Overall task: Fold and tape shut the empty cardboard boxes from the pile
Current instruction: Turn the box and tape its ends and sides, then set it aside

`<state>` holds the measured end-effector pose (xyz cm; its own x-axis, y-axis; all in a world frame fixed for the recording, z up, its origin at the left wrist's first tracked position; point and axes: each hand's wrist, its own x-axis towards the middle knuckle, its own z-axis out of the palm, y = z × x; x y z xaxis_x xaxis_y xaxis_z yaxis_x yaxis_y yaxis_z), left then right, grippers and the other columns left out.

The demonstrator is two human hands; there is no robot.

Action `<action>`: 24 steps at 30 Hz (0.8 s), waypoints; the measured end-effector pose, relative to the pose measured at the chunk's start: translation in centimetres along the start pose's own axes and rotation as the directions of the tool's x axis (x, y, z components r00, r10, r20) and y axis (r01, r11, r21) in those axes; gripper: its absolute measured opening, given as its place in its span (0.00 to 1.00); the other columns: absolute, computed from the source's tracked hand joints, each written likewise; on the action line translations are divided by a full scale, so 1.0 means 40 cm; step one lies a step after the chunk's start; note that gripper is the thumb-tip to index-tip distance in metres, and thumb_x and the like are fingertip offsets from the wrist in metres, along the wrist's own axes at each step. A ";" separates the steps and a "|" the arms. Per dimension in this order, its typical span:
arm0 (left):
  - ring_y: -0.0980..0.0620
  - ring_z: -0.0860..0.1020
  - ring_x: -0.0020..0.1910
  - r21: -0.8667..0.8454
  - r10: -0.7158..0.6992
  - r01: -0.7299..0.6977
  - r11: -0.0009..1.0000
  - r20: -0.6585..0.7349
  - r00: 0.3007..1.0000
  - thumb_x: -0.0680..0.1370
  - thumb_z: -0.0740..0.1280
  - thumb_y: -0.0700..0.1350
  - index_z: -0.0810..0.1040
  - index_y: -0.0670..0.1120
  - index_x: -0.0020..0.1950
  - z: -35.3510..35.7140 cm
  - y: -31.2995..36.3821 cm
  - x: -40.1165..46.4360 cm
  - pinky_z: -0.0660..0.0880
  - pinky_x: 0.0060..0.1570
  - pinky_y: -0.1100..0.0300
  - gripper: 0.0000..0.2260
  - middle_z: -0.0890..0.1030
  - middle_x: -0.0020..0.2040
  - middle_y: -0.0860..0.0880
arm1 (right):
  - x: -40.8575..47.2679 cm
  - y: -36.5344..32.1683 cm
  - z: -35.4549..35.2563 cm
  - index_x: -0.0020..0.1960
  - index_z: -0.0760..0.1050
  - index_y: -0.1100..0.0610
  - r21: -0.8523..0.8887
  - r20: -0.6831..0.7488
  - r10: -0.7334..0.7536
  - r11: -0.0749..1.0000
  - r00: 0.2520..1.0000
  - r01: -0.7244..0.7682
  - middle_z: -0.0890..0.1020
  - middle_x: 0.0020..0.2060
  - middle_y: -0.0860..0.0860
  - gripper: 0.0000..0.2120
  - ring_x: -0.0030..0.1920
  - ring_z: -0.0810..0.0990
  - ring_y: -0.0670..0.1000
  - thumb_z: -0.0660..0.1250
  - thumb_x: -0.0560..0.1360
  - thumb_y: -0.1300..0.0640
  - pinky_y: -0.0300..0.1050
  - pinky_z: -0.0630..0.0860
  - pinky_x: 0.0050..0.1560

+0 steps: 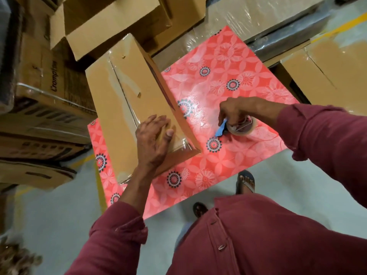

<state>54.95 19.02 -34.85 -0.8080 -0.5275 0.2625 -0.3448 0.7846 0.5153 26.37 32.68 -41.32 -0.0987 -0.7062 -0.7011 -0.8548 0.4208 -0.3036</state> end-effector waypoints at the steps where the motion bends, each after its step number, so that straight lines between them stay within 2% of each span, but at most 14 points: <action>1: 0.46 0.77 0.68 -0.032 -0.012 0.011 0.999 -0.050 0.999 0.83 0.61 0.63 0.86 0.44 0.60 -0.011 -0.010 -0.020 0.72 0.66 0.37 0.25 0.85 0.62 0.48 | -0.004 -0.006 0.004 0.62 0.84 0.41 -0.035 -0.040 0.005 0.999 0.999 -0.006 0.86 0.50 0.48 0.25 0.51 0.81 0.54 0.73 0.66 0.57 0.48 0.81 0.50; 3: 0.48 0.80 0.62 -0.064 -0.040 0.032 0.997 -0.117 0.992 0.83 0.64 0.59 0.86 0.43 0.57 -0.035 -0.029 -0.059 0.75 0.62 0.41 0.21 0.86 0.59 0.48 | -0.017 -0.024 0.010 0.61 0.83 0.40 -0.114 -0.100 0.001 0.993 0.995 -0.012 0.86 0.53 0.46 0.23 0.54 0.81 0.55 0.73 0.68 0.54 0.49 0.80 0.50; 6: 0.46 0.81 0.59 -0.087 -0.096 0.080 0.993 -0.201 0.975 0.83 0.64 0.60 0.86 0.42 0.57 -0.078 -0.067 -0.115 0.77 0.59 0.44 0.22 0.86 0.57 0.47 | -0.030 -0.069 0.020 0.66 0.79 0.40 -0.186 -0.172 0.043 0.980 0.984 -0.075 0.83 0.60 0.48 0.25 0.61 0.79 0.56 0.76 0.70 0.50 0.48 0.75 0.51; 8: 0.46 0.82 0.60 -0.178 -0.189 0.142 0.974 -0.279 0.941 0.84 0.62 0.61 0.86 0.42 0.58 -0.122 -0.092 -0.150 0.78 0.61 0.48 0.24 0.86 0.58 0.47 | -0.042 -0.124 0.027 0.68 0.78 0.41 -0.229 -0.295 0.055 0.965 0.954 -0.127 0.82 0.61 0.49 0.26 0.62 0.79 0.58 0.75 0.71 0.49 0.48 0.72 0.50; 9: 0.49 0.82 0.60 -0.252 -0.269 0.194 0.948 -0.311 0.912 0.84 0.61 0.62 0.86 0.43 0.59 -0.148 -0.103 -0.169 0.77 0.62 0.50 0.24 0.86 0.58 0.48 | -0.052 -0.161 0.028 0.67 0.79 0.42 -0.204 -0.394 0.041 0.970 0.918 -0.131 0.83 0.60 0.50 0.24 0.61 0.80 0.59 0.73 0.72 0.52 0.48 0.75 0.50; 10: 0.53 0.82 0.61 -0.331 -0.351 0.239 0.913 -0.339 0.873 0.84 0.61 0.62 0.86 0.44 0.59 -0.172 -0.119 -0.190 0.77 0.63 0.53 0.24 0.86 0.59 0.49 | -0.063 -0.204 0.031 0.66 0.81 0.45 -0.147 -0.519 0.016 0.983 0.854 -0.107 0.84 0.58 0.51 0.22 0.58 0.81 0.60 0.70 0.72 0.55 0.49 0.78 0.51; 12: 0.54 0.82 0.63 -0.500 -0.472 0.245 0.830 -0.398 0.786 0.84 0.59 0.63 0.85 0.44 0.61 -0.213 -0.167 -0.246 0.77 0.64 0.53 0.26 0.85 0.60 0.47 | -0.092 -0.311 0.041 0.61 0.84 0.49 -0.024 -0.752 -0.029 1.000 0.659 0.016 0.85 0.51 0.53 0.20 0.53 0.82 0.62 0.67 0.71 0.58 0.55 0.81 0.48; 13: 0.49 0.82 0.63 -0.610 -0.525 0.205 0.766 -0.409 0.746 0.83 0.58 0.66 0.84 0.42 0.61 -0.227 -0.192 -0.275 0.77 0.65 0.51 0.29 0.85 0.60 0.43 | -0.107 -0.374 0.046 0.58 0.85 0.51 0.015 -0.823 -0.043 0.995 0.567 0.097 0.85 0.49 0.53 0.19 0.51 0.82 0.62 0.67 0.70 0.58 0.55 0.81 0.48; 14: 0.44 0.82 0.63 -0.723 -0.586 0.156 0.673 -0.393 0.708 0.81 0.59 0.69 0.83 0.39 0.62 -0.237 -0.217 -0.302 0.77 0.65 0.48 0.34 0.84 0.61 0.39 | -0.120 -0.440 0.049 0.57 0.85 0.52 0.024 -0.861 -0.062 0.986 0.506 0.163 0.85 0.48 0.52 0.18 0.50 0.82 0.62 0.68 0.69 0.58 0.55 0.81 0.48; 15: 0.39 0.82 0.64 -0.815 -0.650 0.118 0.567 -0.355 0.672 0.78 0.60 0.73 0.81 0.38 0.62 -0.244 -0.239 -0.327 0.76 0.66 0.47 0.38 0.83 0.62 0.36 | -0.125 -0.508 0.053 0.56 0.85 0.53 0.006 -0.875 -0.098 0.977 0.475 0.213 0.85 0.48 0.51 0.17 0.50 0.82 0.61 0.69 0.68 0.59 0.53 0.80 0.48; 17: 0.37 0.81 0.65 -0.919 -0.742 0.097 0.382 -0.243 0.626 0.72 0.64 0.78 0.79 0.38 0.64 -0.247 -0.271 -0.369 0.75 0.68 0.46 0.44 0.81 0.64 0.35 | -0.117 -0.635 0.074 0.55 0.85 0.53 -0.039 -0.855 -0.179 0.958 0.488 0.283 0.86 0.49 0.49 0.17 0.50 0.82 0.59 0.65 0.69 0.58 0.53 0.80 0.49; 18: 0.37 0.79 0.66 -0.939 -0.755 0.103 0.329 -0.195 0.627 0.71 0.65 0.78 0.78 0.39 0.65 -0.240 -0.282 -0.390 0.73 0.70 0.46 0.44 0.80 0.65 0.35 | -0.109 -0.691 0.083 0.56 0.85 0.52 -0.049 -0.829 -0.207 0.952 0.519 0.303 0.86 0.50 0.48 0.19 0.51 0.82 0.58 0.62 0.70 0.56 0.54 0.81 0.50; 21: 0.42 0.74 0.74 -0.943 -0.718 0.125 0.309 -0.145 0.681 0.74 0.61 0.77 0.75 0.43 0.71 -0.207 -0.284 -0.451 0.68 0.76 0.45 0.41 0.76 0.72 0.38 | -0.085 -0.810 0.112 0.61 0.83 0.51 -0.056 -0.751 -0.235 0.954 0.617 0.295 0.85 0.59 0.48 0.26 0.59 0.83 0.56 0.56 0.69 0.53 0.56 0.82 0.55; 24: 0.46 0.67 0.79 -0.949 -0.684 0.126 0.289 -0.113 0.720 0.78 0.58 0.75 0.69 0.40 0.77 -0.188 -0.267 -0.476 0.63 0.79 0.45 0.44 0.70 0.78 0.41 | -0.083 -0.874 0.142 0.67 0.81 0.53 -0.099 -0.687 -0.257 0.960 0.679 0.263 0.82 0.66 0.49 0.34 0.65 0.81 0.56 0.52 0.66 0.51 0.54 0.81 0.61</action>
<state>77.62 18.22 -39.20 -0.2922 -0.9537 -0.0716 0.2525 -0.1491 0.9560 59.49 23.54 -32.04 -0.1976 -0.9792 0.0452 -0.8968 0.1620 -0.4118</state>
